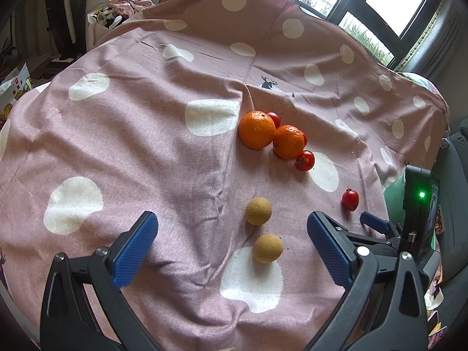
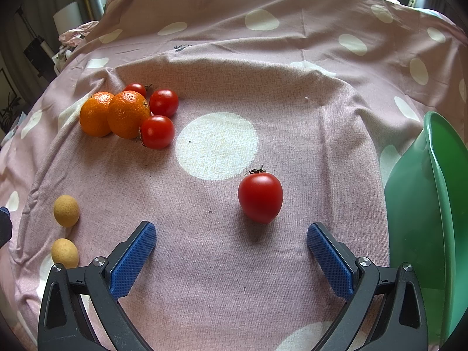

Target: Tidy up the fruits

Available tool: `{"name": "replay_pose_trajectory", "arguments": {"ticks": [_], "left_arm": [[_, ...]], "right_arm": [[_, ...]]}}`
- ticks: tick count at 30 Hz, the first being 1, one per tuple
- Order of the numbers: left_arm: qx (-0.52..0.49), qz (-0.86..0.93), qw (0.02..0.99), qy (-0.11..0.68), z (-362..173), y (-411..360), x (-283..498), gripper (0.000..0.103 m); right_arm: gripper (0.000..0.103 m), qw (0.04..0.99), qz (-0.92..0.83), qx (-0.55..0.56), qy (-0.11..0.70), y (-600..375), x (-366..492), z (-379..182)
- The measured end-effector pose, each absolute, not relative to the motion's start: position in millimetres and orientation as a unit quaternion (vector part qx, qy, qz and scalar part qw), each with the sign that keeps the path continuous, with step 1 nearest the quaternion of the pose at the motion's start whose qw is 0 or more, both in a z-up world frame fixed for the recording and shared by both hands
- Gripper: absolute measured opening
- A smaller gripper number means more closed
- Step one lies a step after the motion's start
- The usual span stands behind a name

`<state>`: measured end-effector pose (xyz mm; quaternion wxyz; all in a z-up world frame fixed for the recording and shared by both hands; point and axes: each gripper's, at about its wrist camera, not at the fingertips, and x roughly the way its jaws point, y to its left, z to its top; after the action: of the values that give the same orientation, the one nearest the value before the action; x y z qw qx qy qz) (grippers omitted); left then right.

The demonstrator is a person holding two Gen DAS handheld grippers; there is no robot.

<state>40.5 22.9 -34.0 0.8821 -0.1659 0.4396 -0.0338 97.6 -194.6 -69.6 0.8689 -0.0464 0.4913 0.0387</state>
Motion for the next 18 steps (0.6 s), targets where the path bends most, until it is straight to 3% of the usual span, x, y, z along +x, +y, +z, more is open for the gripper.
{"name": "replay_pose_trajectory", "arguments": {"ticks": [18], "left_arm": [[-0.154,-0.019,0.881,0.448,-41.7,20.9,45.6,0.102]], "right_arm": [[0.102,0.869,0.039,-0.047,0.491,-194.6,98.6,-69.9]]}}
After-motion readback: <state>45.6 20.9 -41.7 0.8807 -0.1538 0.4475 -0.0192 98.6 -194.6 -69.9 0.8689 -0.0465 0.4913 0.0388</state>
